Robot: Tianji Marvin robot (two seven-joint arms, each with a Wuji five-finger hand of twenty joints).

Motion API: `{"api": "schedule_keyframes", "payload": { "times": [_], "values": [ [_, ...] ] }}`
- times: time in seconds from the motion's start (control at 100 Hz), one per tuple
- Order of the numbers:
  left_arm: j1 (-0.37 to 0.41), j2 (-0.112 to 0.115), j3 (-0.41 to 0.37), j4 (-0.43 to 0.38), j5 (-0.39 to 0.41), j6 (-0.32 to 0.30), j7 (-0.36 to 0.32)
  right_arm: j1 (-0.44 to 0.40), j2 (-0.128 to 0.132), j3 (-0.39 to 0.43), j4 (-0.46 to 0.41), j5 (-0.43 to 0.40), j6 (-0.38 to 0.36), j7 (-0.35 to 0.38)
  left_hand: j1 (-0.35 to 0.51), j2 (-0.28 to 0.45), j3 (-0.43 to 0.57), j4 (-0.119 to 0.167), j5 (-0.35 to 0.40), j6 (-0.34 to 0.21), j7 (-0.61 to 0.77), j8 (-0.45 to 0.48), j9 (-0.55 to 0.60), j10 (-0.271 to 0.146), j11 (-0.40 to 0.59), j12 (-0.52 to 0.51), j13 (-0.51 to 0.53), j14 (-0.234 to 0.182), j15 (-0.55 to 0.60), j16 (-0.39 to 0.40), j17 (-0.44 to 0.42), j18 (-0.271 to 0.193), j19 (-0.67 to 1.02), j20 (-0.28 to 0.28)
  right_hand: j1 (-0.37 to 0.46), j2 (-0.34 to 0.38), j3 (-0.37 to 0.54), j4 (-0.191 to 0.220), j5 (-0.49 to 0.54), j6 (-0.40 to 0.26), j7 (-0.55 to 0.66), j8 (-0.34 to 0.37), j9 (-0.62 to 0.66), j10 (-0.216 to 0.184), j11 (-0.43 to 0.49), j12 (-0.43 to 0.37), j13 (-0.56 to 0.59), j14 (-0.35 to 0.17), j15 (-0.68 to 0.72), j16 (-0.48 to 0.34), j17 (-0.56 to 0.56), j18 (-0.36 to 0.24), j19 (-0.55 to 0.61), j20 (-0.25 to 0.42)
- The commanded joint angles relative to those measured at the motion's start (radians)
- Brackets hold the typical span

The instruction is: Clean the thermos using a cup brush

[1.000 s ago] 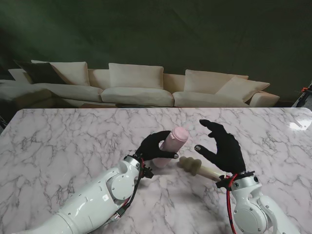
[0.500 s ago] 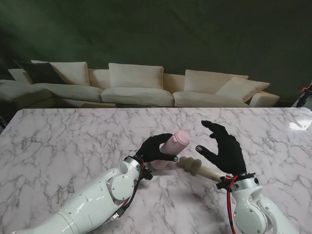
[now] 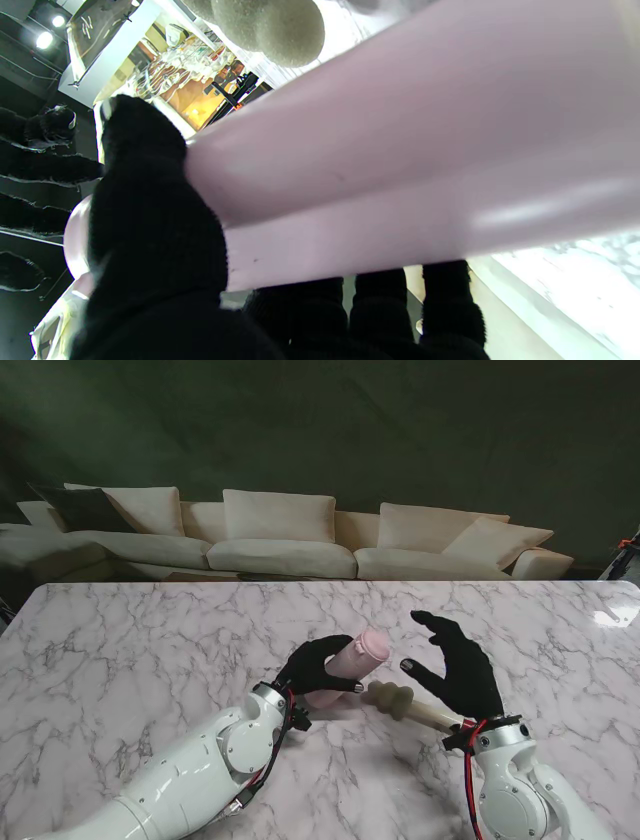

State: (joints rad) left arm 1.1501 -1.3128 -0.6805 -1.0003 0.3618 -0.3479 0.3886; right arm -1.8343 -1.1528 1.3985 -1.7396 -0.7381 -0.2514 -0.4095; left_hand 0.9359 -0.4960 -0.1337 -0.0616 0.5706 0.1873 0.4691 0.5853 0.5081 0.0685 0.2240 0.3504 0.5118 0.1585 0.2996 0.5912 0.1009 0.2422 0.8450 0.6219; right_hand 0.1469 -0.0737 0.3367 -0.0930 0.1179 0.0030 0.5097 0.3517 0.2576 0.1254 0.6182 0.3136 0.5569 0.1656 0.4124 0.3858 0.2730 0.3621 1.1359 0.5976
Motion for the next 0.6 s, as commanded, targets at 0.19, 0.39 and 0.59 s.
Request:
{"api": "schedule_keyframes", "payload": {
  "times": [0.19,0.39,0.59],
  "values": [
    [-0.006,-0.007,-0.002,-0.001,0.0,-0.015,0.0,0.018,0.007,-0.02,0.001,0.047,0.032,0.088,0.114,0.404,0.114,0.043,0.148,-0.282,0.127,0.006,-0.038,-0.057,0.011,-0.006,-0.011,-0.032,-0.016,-0.003,-0.018,-0.026,-0.027,0.033,-0.001,0.048,-0.03,0.027,-0.038,-0.017,-0.016,0.012,-0.018,-0.017,-0.008,-0.009,0.007,0.06,-0.115,-0.071,-0.02,-0.001,-0.055,-0.037],
    [-0.013,-0.012,0.004,0.013,-0.003,-0.024,0.005,0.059,0.016,-0.056,0.018,0.09,0.022,0.168,0.111,0.404,0.113,0.043,0.145,-0.284,0.129,0.001,-0.041,-0.057,0.01,-0.007,-0.012,-0.032,-0.016,-0.004,-0.017,-0.026,-0.03,0.036,-0.001,0.051,-0.032,0.027,-0.038,-0.018,-0.022,0.01,-0.019,-0.019,-0.017,-0.013,0.02,0.048,-0.13,-0.079,-0.021,0.003,-0.059,-0.043],
    [-0.012,-0.012,0.005,0.011,-0.006,-0.022,0.001,0.098,0.024,-0.096,0.03,0.133,0.007,0.234,0.111,0.405,0.112,0.043,0.143,-0.285,0.13,-0.003,-0.043,-0.056,0.008,-0.008,-0.014,-0.033,-0.018,-0.005,-0.021,-0.024,-0.037,0.036,-0.001,0.053,-0.036,0.026,-0.038,-0.021,-0.03,0.009,-0.021,-0.021,-0.024,-0.015,0.023,0.066,-0.155,-0.093,-0.021,0.005,-0.062,-0.048]
  ]
}}
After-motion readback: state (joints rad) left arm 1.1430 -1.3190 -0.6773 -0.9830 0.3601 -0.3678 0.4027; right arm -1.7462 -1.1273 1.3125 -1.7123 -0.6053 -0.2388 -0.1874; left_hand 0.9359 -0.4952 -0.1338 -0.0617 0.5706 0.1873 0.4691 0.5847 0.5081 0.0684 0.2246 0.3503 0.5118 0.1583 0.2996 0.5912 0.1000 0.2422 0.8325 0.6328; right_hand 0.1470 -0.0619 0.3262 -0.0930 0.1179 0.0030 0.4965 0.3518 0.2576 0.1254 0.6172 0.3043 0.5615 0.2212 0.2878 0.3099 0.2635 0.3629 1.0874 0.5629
